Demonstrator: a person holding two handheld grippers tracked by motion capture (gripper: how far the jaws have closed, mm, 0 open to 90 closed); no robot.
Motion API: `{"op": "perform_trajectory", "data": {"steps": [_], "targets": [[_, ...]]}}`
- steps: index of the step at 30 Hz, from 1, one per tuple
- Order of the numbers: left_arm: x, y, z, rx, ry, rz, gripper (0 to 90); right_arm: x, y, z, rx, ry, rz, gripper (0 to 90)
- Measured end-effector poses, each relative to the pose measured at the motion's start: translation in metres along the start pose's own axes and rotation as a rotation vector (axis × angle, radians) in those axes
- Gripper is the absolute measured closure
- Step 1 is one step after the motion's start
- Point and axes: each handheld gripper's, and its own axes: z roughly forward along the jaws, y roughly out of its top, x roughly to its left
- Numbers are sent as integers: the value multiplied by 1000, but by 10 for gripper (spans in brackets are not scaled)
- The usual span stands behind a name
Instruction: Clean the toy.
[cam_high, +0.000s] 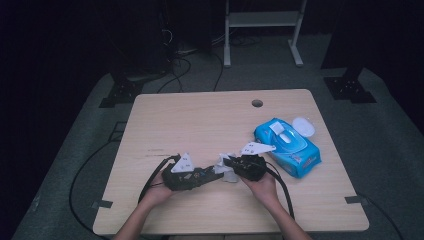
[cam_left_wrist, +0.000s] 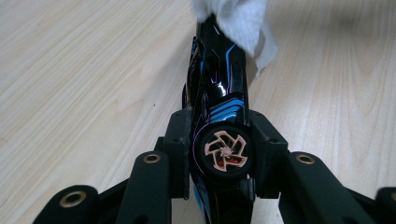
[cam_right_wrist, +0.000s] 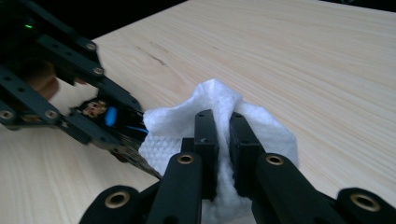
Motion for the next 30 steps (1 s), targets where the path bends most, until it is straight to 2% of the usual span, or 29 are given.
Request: {"op": "perform_trajectory", "data": {"steps": [4,8,12,17,22,25,30], "targets": [[1,5,0,35,-4,-1,639,-4,-4,-8,13,-21,2,831],[2,22,5,64,0,13,562,-10,-5,-16,20,-39,3,830],[2,38,20,128,-5,36,545,-16,-6,-25,24,-50,9,830],[2,51,39,207,-9,55,551,-21,-10,-35,26,-65,13,830],[1,59,48,281,-12,71,554,-25,-13,-33,26,-50,38,831],[0,62,53,317,-10,86,554,-23,-13,-28,36,-44,34,830],[-2,64,58,337,-28,89,559,-23,-14,-24,43,-39,41,831]]}}
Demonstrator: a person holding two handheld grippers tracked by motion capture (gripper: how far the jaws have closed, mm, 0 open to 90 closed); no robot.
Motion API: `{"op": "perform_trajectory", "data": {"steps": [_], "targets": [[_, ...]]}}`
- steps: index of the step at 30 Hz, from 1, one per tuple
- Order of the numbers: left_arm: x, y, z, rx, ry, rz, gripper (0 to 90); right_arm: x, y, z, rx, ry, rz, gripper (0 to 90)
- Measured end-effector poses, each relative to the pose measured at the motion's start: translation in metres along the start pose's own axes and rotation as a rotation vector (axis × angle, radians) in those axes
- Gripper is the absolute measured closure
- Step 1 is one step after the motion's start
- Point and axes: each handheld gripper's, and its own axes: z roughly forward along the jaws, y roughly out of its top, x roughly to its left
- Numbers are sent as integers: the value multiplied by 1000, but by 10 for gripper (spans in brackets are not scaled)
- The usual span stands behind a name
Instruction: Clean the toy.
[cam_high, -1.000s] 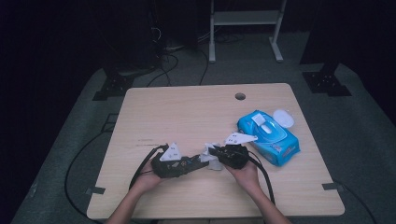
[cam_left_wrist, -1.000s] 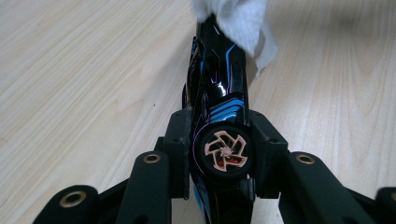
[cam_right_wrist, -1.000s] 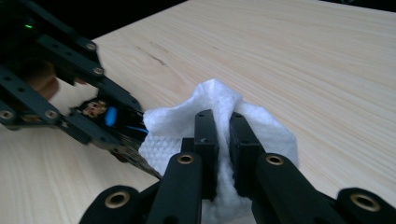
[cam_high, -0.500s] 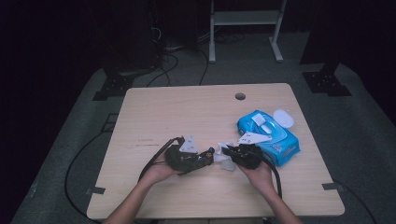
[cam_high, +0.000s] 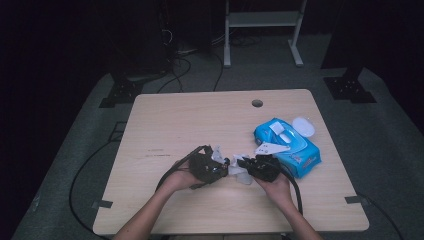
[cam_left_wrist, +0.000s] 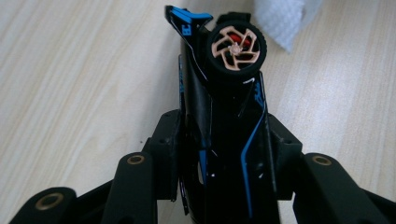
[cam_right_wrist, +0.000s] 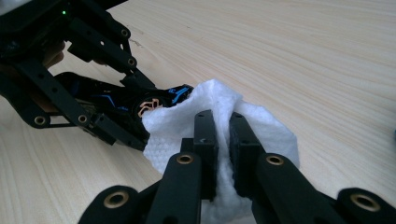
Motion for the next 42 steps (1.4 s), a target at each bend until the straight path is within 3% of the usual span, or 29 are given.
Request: {"op": "perform_trajectory", "data": {"steps": [5,9,12,16,18,23,31,34,39,42], "targets": [[0,-2,-1,-26,-11,4,568,-2,-2,2,2,23,23,831],[2,-3,-1,-29,-26,-21,567,-3,-5,7,35,38,39,830],[2,-1,0,-17,-26,-28,558,-4,-6,8,34,38,48,831],[1,3,7,35,-37,-34,500,-5,-6,7,27,36,50,831],[0,4,10,59,-17,-24,521,-5,-6,7,30,35,49,831],[-1,3,9,39,-23,-5,563,-7,-5,5,20,38,56,831],[-5,0,-8,-123,-36,-11,565,-7,2,-5,-59,113,103,832],[-9,-2,-16,-198,-32,-4,565,0,9,-11,-116,159,115,834],[-10,-9,-30,-321,-43,-32,566,9,22,-21,-196,206,103,838],[-11,-14,-35,-353,-52,-46,565,7,23,-25,-192,169,89,838]]}}
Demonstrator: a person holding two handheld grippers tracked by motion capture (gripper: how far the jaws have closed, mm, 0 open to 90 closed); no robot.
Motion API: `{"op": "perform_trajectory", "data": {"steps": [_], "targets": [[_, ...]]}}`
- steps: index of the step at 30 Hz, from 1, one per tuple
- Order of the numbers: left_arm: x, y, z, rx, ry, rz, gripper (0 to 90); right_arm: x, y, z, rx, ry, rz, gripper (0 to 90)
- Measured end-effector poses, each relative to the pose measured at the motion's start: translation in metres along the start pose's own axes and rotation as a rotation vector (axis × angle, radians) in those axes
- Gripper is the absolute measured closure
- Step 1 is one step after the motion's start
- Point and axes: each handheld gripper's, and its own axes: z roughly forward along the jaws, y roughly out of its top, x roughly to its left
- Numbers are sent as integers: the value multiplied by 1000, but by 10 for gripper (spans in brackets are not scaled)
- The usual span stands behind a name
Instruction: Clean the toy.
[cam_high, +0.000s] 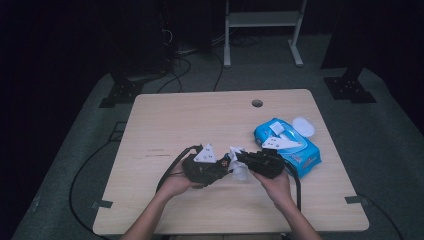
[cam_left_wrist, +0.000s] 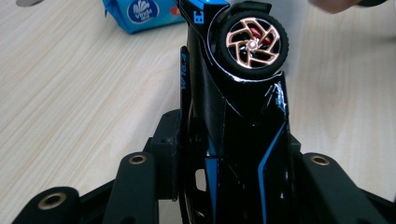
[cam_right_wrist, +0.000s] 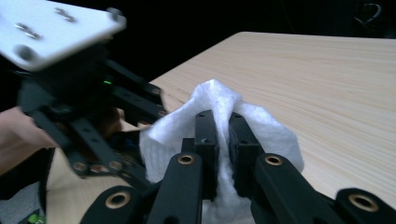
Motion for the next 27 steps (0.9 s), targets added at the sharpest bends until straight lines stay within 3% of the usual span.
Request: {"op": "perform_trajectory", "data": {"steps": [4,9,12,15,18,21,27], "targets": [[-2,-3,-1,-16,-10,-2,565,-7,-5,2,24,-5,35,839],[0,-4,-3,-33,-17,-20,565,1,-3,5,10,10,33,844],[0,-3,-4,-35,-15,-13,565,9,5,6,-14,50,16,847],[-2,-4,-5,-30,-18,-7,566,21,11,8,-8,43,-37,848],[-4,-5,-2,-43,-27,-7,568,29,14,10,-24,90,-41,849],[-3,-6,-4,-56,-32,-19,568,29,15,8,-26,70,-58,849],[0,-9,-7,-80,-36,-31,569,11,7,2,-23,20,0,848]]}}
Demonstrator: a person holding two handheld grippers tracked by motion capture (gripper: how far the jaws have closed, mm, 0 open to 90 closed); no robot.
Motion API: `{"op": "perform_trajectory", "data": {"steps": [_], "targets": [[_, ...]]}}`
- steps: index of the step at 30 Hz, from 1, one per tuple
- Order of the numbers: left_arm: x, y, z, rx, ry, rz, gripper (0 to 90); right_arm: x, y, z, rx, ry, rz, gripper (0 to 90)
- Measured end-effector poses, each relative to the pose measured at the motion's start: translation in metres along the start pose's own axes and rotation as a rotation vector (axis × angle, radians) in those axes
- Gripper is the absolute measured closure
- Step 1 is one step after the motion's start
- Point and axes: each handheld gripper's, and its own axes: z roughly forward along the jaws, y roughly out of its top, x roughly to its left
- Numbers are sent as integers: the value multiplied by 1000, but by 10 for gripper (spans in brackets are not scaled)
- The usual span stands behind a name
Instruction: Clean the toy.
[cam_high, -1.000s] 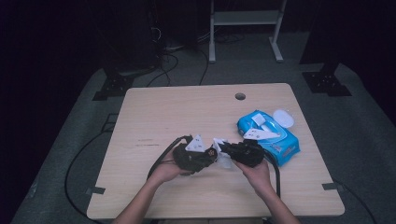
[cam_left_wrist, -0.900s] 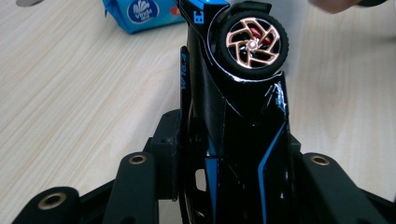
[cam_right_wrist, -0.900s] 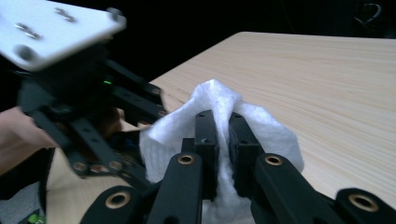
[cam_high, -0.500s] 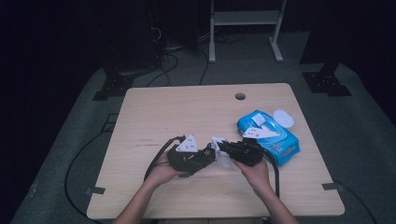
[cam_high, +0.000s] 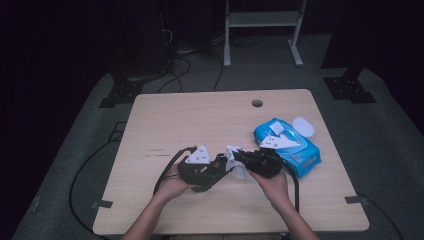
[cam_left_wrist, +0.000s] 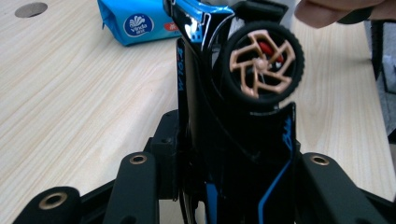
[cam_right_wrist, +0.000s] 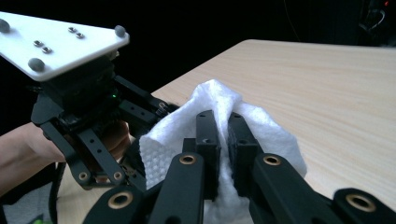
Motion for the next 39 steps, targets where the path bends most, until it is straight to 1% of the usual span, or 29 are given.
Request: {"op": "perform_trajectory", "data": {"steps": [1,2,4,6,7,9,10,12,14,15,18,19,20,21,24,26,29,30,32,34,36,38,39], "targets": [[0,0,0,1,2,1,568,0,-1,0,-4,10,13,848],[1,0,1,5,5,6,569,1,0,1,-8,21,14,848],[1,-1,0,-8,0,-1,568,7,2,2,-11,44,-1,848],[2,-1,-2,-21,-1,-10,569,9,4,3,-17,48,-14,848],[2,-2,-4,-25,1,-10,569,8,4,2,-17,44,-12,846],[4,-2,-7,-36,2,-12,569,3,1,2,-9,18,-3,847],[4,-2,-8,-42,3,-20,569,0,-2,2,-1,9,8,847],[4,-2,-8,-36,9,-12,569,-7,-9,3,22,1,35,846],[3,-3,-6,-25,11,-6,569,-7,-10,4,14,17,52,847],[3,-3,-4,-25,7,-10,569,-4,-7,4,4,24,46,846],[2,-3,-2,-25,4,-4,569,4,1,2,-25,53,20,846],[2,-3,-2,-28,1,-6,569,4,2,2,-23,50,7,846],[2,-3,-3,-34,-3,-11,569,4,1,2,-19,45,7,846],[2,-3,-4,-40,-1,-9,569,2,-1,3,-20,42,14,846],[3,-3,-6,-45,-4,-13,569,-7,-10,4,10,16,42,846],[2,-3,-4,-35,1,-8,569,-10,-13,5,16,19,63,846],[1,-4,-1,-31,-7,-7,569,-6,-8,4,4,27,44,846],[1,-3,-1,-29,-4,-3,569,-4,-5,3,-4,30,36,846],[1,-3,-2,-44,-10,-9,569,-1,-3,3,-16,34,20,846],[2,-3,-4,-50,-8,-9,569,-3,-5,3,-6,20,17,846],[3,-3,-5,-43,-4,-10,569,-7,-10,5,20,-3,15,846],[3,-4,-4,-30,0,-3,568,-9,-14,7,30,-2,32,846],[2,-5,-3,-30,-1,-5,569,-8,-14,7,34,-6,27,846]]}}
